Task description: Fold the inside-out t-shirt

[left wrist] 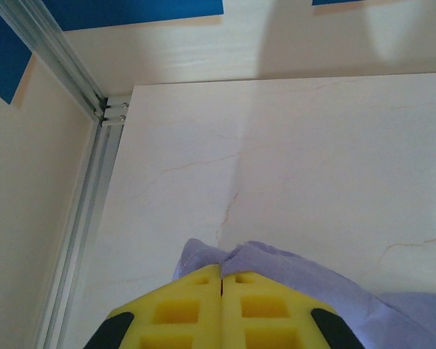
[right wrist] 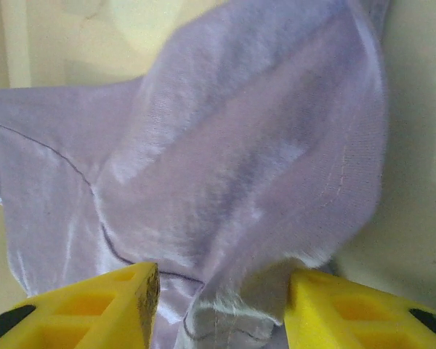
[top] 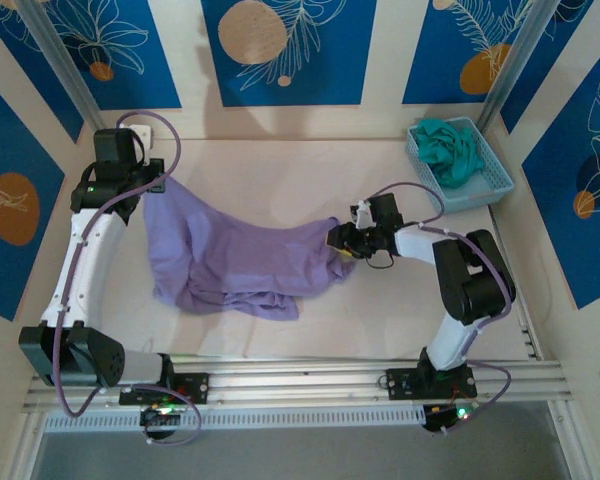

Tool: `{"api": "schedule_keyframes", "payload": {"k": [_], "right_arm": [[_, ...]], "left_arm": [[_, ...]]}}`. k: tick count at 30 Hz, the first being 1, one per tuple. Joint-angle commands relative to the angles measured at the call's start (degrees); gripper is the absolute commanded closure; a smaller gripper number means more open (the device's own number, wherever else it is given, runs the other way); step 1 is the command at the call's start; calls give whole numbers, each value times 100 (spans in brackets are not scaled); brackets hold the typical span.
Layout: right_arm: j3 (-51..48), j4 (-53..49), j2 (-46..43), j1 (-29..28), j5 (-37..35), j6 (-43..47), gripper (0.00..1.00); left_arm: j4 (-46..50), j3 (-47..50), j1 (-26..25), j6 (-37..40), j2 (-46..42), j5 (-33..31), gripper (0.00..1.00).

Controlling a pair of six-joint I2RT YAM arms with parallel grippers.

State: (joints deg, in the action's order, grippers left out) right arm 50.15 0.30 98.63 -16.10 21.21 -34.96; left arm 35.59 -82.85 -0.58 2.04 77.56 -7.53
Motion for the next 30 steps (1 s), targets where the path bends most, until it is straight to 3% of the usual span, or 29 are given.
{"api": "schedule_keyframes", "payload": {"k": [1,8,14,24,30], "right_arm": [[-144,225,-313,46,68,7,56],[-434,523,-306,28,234,6,69],[-490,397,-259,43,-80,227,68],[-373,660,119,-64,115,392,67],[-485,710,-297,44,112,454,87]], "left_arm": [[-121,15,75,-11,-153,111,100],[-130,23,78,-9,-156,137,100],[-136,23,76,-13,-174,190,100],[-154,54,73,-11,-175,243,100],[-149,50,75,-15,-179,268,100]]}}
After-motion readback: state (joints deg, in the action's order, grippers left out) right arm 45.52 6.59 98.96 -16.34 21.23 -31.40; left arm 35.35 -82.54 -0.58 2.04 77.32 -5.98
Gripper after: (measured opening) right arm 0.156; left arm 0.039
